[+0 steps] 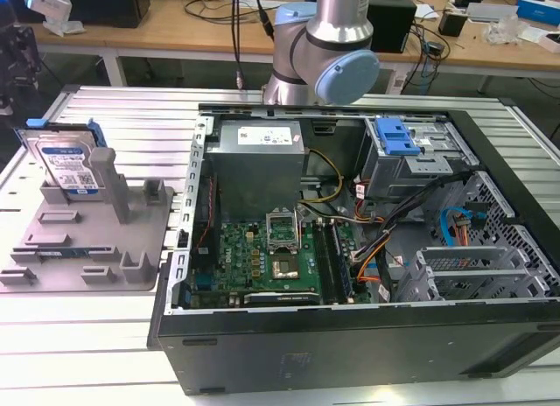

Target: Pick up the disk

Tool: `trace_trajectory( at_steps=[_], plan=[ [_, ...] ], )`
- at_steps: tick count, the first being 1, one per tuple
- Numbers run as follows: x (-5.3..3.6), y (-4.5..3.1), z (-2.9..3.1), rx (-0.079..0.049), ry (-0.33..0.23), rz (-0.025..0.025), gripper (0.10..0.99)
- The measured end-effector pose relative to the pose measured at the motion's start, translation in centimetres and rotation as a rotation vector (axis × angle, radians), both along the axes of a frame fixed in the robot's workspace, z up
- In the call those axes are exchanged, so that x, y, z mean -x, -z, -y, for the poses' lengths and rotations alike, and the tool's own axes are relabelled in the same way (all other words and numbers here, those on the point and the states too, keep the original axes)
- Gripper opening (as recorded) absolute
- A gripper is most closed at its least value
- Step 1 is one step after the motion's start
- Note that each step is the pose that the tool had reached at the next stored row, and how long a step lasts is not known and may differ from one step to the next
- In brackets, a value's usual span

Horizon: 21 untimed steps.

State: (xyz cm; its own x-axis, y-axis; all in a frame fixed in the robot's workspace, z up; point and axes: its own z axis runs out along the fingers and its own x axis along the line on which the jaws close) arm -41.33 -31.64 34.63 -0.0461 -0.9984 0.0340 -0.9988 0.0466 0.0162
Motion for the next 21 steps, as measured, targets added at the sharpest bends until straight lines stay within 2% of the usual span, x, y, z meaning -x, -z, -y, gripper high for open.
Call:
trace_trajectory(
  at_steps=[8,21],
  plan=[
    [0.00,0.60,0.00,-0.010,-0.016,0.0002,0.541],
    [0.00,1.92,-0.15,-0.016,-0.050,-0.0001,0.541]
  ],
)
